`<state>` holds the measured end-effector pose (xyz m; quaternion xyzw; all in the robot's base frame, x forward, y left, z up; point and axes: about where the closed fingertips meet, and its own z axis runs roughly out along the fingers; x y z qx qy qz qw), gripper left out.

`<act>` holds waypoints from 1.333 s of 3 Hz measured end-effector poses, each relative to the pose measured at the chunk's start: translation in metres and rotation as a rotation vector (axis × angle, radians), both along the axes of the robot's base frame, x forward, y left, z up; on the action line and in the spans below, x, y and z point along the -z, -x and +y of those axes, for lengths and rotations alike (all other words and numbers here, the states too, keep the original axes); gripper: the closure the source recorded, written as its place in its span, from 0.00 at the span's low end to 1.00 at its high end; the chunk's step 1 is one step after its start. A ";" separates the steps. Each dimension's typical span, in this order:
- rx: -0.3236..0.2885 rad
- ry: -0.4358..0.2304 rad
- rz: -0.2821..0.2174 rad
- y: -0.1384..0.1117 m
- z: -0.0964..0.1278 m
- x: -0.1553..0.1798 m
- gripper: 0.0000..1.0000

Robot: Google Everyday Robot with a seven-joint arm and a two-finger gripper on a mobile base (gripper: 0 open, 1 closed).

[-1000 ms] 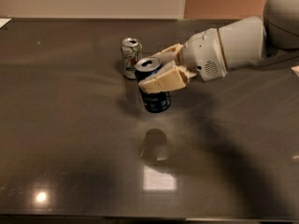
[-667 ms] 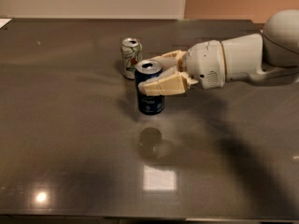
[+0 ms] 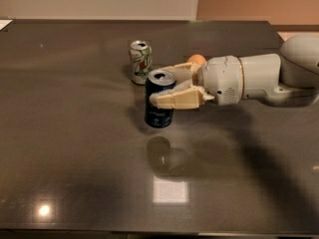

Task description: Place pepsi can upright

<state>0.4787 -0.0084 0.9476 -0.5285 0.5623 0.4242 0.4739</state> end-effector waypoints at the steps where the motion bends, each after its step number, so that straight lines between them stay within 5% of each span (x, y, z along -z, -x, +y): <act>1: -0.007 0.053 0.007 0.004 0.000 0.009 1.00; 3: -0.012 0.096 0.016 0.009 0.001 0.032 1.00; 4: -0.001 0.092 0.005 0.010 0.002 0.040 0.81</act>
Offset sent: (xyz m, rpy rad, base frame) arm -0.0059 -0.0041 -0.0370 -0.1392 0.0336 0.0156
